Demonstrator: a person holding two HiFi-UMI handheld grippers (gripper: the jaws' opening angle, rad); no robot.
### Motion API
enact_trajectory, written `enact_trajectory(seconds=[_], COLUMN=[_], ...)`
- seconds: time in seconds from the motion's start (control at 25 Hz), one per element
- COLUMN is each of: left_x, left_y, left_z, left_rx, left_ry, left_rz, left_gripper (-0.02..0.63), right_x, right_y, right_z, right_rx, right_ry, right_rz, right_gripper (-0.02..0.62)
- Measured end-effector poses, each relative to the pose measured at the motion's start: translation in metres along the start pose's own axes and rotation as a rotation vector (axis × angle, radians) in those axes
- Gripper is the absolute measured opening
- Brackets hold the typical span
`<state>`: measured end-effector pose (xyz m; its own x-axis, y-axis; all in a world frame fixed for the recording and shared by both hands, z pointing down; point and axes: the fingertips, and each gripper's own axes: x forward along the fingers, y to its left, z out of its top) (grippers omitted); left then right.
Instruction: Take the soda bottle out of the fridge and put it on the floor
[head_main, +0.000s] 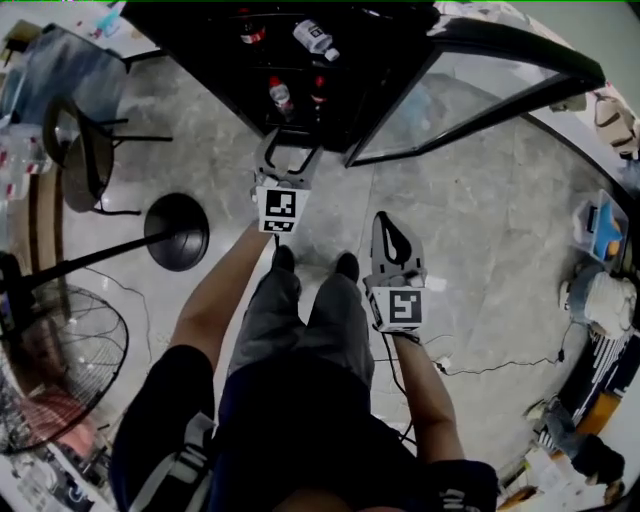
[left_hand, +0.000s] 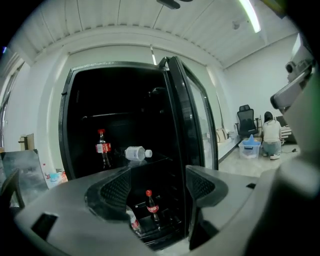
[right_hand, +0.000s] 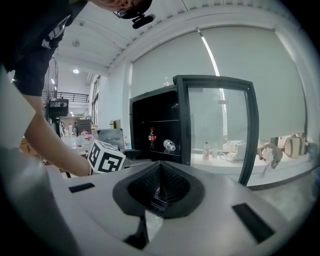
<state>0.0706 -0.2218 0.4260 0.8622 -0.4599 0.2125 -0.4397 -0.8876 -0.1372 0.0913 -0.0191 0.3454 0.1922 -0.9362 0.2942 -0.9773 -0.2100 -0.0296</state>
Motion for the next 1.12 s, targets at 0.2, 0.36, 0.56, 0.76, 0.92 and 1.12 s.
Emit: enact_trajectory(seconds=[0.2,0.36,0.56,0.76,0.92,1.12], left_x=[0.040,0.078,0.125,0.169,0.199,0.233], left_y=[0.003,0.006,0.010,0.017,0.020,0.023], left_z=[-0.054,-0.096,-0.140,-0.186,-0.216,-0.248], left_rx=[0.001,0.002,0.010,-0.016,-0.033,-0.031], left_ry=[0.006,0.023,0.048,0.093,0.117,0.138], left_rz=[-0.006,-0.007,-0.008,0.001,0.010,0.015], left_gripper=[0.336,0.336,0.336,0.336,0.336,0.336], right_x=[0.029,0.043,0.060,0.081,0.094,0.104], right_y=[-0.004,-0.007,-0.006,-0.012,-0.016,-0.019], right_z=[-0.036,-0.060,-0.082,-0.106,-0.117,-0.127], right_rx=[-0.016,-0.021,-0.023,-0.023,-0.010,-0.019], right_ry=[-0.014,-0.014,-0.057,-0.055,-0.089,-0.118], right_rz=[0.001,-0.002,0.019,0.010,0.021,0.031], right_gripper=[0.018,0.018,0.018,0.018,0.018,0.018])
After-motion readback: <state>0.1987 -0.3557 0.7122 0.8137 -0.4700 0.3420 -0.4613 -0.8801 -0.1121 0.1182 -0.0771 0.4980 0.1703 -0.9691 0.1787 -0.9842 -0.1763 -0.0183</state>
